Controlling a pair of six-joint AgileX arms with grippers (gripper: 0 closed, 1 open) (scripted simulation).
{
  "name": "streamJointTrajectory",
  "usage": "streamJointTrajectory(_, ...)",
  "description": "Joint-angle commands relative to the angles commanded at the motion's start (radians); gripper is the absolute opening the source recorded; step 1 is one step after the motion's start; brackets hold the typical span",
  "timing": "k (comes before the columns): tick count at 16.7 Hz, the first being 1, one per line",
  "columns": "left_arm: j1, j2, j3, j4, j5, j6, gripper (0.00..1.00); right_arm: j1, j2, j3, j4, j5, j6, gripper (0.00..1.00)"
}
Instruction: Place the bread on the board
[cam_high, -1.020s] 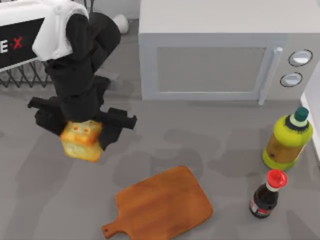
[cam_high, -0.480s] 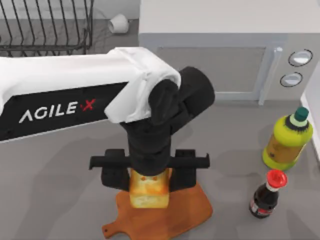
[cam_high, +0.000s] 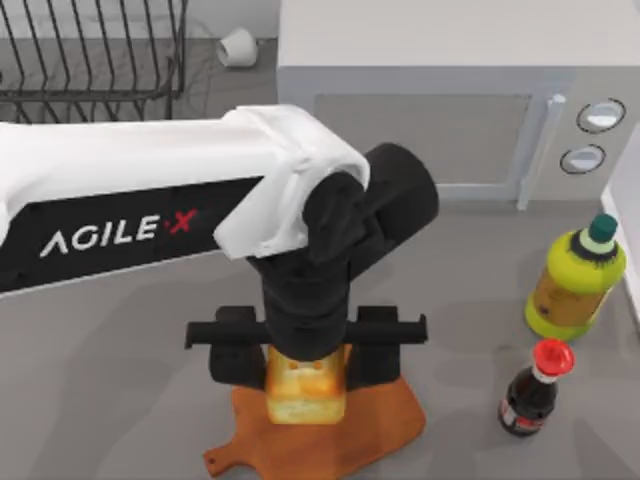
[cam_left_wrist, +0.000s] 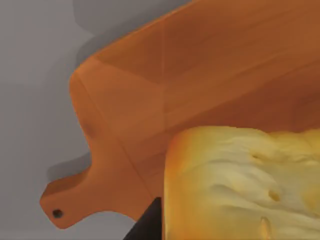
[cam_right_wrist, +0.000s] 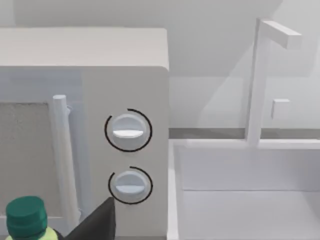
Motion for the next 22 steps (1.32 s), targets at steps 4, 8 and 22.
streamJointTrajectory(4,-0.003,0.020,-0.047,0.071,0.000,0.003,0.00,0.000,0.000,0.000,0.000,0.000,0.000,1.00)
streamJointTrajectory(8,-0.003,0.042,-0.095,0.149,0.000,0.000,0.00,0.000,0.000,0.000,0.000,0.000,0.000,1.00)
streamJointTrajectory(22,-0.002,0.051,-0.108,0.163,0.000,0.000,0.68,0.000,0.000,0.000,0.000,0.000,0.000,1.00)
